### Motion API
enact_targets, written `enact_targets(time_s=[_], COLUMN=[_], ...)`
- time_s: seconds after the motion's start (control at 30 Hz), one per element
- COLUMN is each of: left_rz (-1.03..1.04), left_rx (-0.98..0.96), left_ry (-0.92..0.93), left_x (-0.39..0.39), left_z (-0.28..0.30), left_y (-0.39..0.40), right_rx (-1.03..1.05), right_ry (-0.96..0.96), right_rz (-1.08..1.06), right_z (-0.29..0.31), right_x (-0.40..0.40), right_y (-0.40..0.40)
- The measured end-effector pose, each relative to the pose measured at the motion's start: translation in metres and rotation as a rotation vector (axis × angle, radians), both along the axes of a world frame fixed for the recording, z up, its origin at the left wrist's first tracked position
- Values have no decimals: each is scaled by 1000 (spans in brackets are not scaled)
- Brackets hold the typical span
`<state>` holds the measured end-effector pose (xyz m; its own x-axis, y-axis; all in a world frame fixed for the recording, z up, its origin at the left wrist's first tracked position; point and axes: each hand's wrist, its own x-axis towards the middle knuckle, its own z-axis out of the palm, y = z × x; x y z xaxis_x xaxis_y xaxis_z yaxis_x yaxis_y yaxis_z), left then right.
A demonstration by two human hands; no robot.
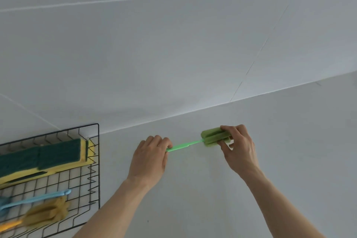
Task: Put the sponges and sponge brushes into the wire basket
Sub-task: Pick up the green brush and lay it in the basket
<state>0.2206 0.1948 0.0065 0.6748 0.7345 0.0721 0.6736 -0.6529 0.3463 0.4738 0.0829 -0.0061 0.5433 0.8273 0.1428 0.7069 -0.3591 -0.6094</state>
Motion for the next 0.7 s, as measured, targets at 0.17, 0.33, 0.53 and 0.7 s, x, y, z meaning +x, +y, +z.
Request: enact_targets(time_s=[0.17,0.33,0.53,0.7], left_rz=[53,130,249,300], left_rx=[80,97,113,107], left_ry=[-73,-126,-138,-99], left_x=[-81,-183,-302,-385], left_z=[27,47,55,46], left_y=[-6,-9,-3,12], right_rx=[44,21,34,-20], right_ry=[31,-4,-50,-88], right_rz=[99,165,289,355], right_z=[31,58,68,67], right_x=[-75,-165,-276,-355], right_y=[1,14,37,59])
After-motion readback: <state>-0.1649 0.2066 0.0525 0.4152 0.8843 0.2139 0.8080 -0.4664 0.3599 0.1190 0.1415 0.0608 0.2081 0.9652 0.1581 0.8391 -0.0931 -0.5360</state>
